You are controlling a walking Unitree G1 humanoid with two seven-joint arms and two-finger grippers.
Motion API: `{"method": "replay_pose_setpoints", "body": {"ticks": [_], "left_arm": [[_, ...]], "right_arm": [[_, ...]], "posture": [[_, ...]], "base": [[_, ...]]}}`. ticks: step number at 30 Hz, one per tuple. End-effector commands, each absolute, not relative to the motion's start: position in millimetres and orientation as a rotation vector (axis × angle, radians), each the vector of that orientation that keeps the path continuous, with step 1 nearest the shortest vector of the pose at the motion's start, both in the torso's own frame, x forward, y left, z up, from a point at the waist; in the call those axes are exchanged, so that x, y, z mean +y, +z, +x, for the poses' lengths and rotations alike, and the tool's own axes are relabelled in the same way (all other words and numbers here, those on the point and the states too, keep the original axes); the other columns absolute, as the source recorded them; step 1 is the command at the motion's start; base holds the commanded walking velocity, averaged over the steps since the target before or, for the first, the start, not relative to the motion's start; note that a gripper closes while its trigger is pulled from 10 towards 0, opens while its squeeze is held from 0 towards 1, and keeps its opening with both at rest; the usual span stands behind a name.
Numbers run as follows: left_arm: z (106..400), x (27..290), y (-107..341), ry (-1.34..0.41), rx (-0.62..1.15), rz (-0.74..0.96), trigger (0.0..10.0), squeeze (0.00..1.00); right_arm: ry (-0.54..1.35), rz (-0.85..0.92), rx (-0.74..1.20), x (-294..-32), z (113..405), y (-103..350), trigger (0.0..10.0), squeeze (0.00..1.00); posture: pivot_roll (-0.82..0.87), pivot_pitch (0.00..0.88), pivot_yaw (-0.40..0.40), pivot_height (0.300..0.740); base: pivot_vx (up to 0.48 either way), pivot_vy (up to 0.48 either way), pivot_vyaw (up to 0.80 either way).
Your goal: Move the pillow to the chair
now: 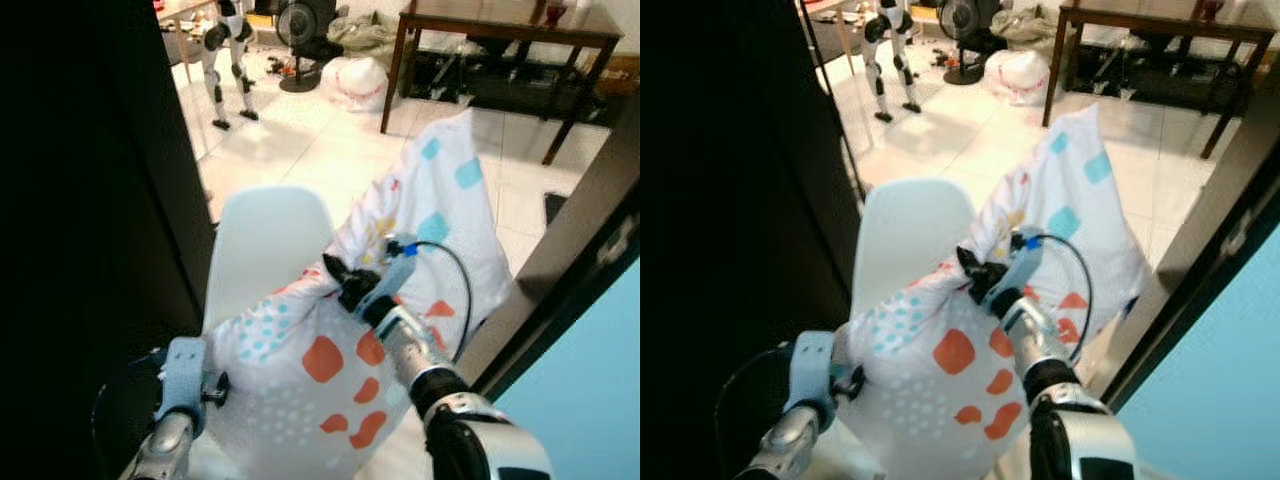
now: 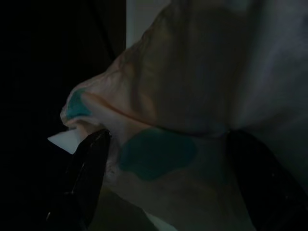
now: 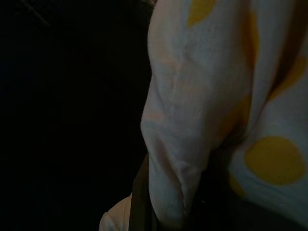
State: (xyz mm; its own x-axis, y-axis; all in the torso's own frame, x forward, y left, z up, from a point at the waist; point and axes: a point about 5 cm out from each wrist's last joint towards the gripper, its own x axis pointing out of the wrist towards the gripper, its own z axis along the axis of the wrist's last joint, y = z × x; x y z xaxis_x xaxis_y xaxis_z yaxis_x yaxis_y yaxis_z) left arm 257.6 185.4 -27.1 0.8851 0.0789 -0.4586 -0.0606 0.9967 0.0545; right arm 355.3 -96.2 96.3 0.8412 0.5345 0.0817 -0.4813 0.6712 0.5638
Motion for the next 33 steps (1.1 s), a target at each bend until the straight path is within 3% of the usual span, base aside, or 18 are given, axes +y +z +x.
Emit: {"method": "replay_pose_setpoints", "body": {"ticks": [1, 11, 19, 33], "left_arm": [[253.7, 184.1, -30.5, 0.077, 0.493, 0.027, 10.0, 0.00], [250.9, 177.3, -34.0, 0.051, 0.513, 0.030, 10.0, 0.00], [250.7, 175.7, -34.3, 0.054, 0.515, 0.055, 10.0, 0.00], [252.0, 172.9, -33.7, 0.048, 0.512, 0.040, 10.0, 0.00]], "right_arm": [[0.632, 0.606, -0.019, -90.5, 364.4, 122.7, 10.0, 0.00], [0.646, 0.600, -0.008, -87.7, 363.3, 121.4, 10.0, 0.00], [0.655, 0.593, -0.003, -86.1, 362.0, 119.8, 10.0, 0.00], [0.670, 0.587, 0.005, -83.8, 361.0, 119.2, 10.0, 0.00]], "posture": [[-0.09, 0.041, -0.002, 0.740], [-0.09, 0.043, -0.007, 0.740], [-0.09, 0.043, -0.007, 0.740], [-0.09, 0.045, -0.006, 0.740]], "base": [[0.000, 0.000, 0.00], [0.000, 0.000, 0.00], [0.000, -0.438, 0.00], [0.000, 0.000, 0.00]]}}
